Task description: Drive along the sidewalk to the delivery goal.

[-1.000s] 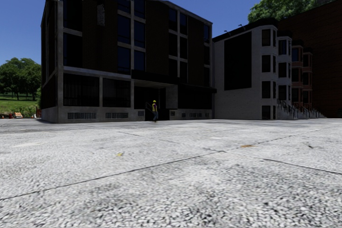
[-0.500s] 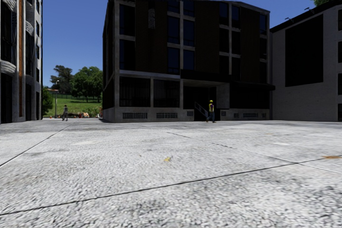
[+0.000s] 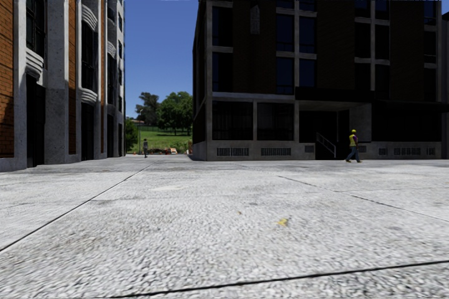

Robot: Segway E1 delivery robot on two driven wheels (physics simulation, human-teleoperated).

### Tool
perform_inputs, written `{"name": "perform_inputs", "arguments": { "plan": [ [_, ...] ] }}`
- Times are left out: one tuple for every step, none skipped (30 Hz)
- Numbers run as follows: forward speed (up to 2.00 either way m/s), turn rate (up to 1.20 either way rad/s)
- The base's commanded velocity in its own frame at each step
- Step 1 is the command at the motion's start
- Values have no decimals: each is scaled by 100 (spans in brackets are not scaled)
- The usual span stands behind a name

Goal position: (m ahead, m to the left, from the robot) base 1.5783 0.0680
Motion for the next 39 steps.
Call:
{"name": "perform_inputs", "arguments": {
  "plan": [
    [100,53],
    [100,53],
    [100,53],
    [100,53],
    [100,53],
    [100,53],
    [100,53],
    [100,51],
    [100,38],
    [100,38],
    [100,0],
    [100,0],
    [101,0],
    [101,0],
    [101,0],
    [101,0],
    [101,0],
    [101,0],
    [101,0],
    [101,0],
    [101,0],
    [101,0],
    [101,0],
    [101,0],
    [101,13],
    [101,19],
    [101,22],
    [101,16],
    [101,16],
    [101,0],
    [101,0],
    [107,0],
    [117,0],
    [117,0],
    [122,0],
    [123,0],
    [124,0],
    [124,0],
    [124,0]
  ]
}}
